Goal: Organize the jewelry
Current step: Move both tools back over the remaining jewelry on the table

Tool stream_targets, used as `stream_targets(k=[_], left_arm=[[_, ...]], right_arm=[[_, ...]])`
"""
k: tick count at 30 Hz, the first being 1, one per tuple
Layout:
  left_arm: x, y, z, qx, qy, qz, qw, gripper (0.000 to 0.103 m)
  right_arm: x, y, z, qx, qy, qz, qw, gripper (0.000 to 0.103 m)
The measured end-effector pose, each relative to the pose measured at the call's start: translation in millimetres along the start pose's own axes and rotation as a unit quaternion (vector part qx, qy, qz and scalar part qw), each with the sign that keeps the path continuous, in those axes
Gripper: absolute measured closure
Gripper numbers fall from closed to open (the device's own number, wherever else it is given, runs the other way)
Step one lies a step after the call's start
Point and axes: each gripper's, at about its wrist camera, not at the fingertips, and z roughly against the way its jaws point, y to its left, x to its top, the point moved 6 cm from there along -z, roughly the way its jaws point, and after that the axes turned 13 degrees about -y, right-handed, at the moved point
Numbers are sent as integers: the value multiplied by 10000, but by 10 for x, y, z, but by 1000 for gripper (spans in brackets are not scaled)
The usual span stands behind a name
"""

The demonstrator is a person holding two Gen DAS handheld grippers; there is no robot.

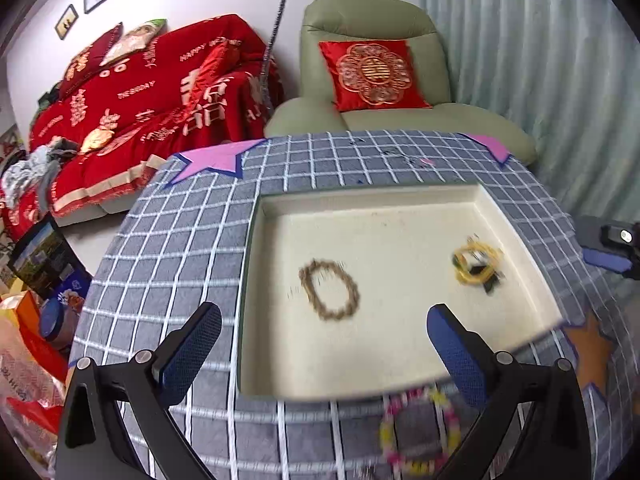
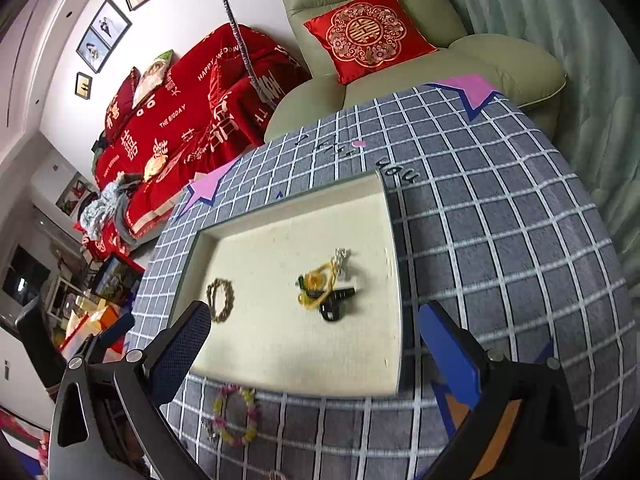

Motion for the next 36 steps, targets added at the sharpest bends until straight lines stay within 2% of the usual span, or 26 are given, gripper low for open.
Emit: stream_targets(k=[9,14,16,19,20,23,24,27,29,36], left_arm=[[-368,304,230,11,-73,98,9999,0],[-524,542,417,218,-66,110,9997,0],[-615,582,439,188,-13,130,9997,0],[-630,701,757,235,28,40,9997,0],[-682,721,745,273,51,-20,9996,0],[-821,730,1094,357,86,-89,9993,0],[-849,634,1342,315,70,-72,9995,0],[-973,639,1430,323,206,19,9993,0],[-1074,569,1699,296,249,69,9992,0],[-1151,501,1811,255,225,-9,9994,0]], right_arm=[[-344,100,329,-79,152,228,9996,0],[-581,187,483,-95,261,419,9987,0],[-699,207,534,-112,326,480,9982,0],[-898,253,627,-129,421,594,9973,0],[-947,271,646,-135,442,634,9969,0],[-1132,316,744,-205,501,858,9948,0],[-1196,325,780,-235,515,943,9939,0],[-1424,342,889,-310,604,1129,9913,0],[-1542,340,932,-345,665,1185,9901,0],[-1855,322,1019,-451,797,1224,9882,0]])
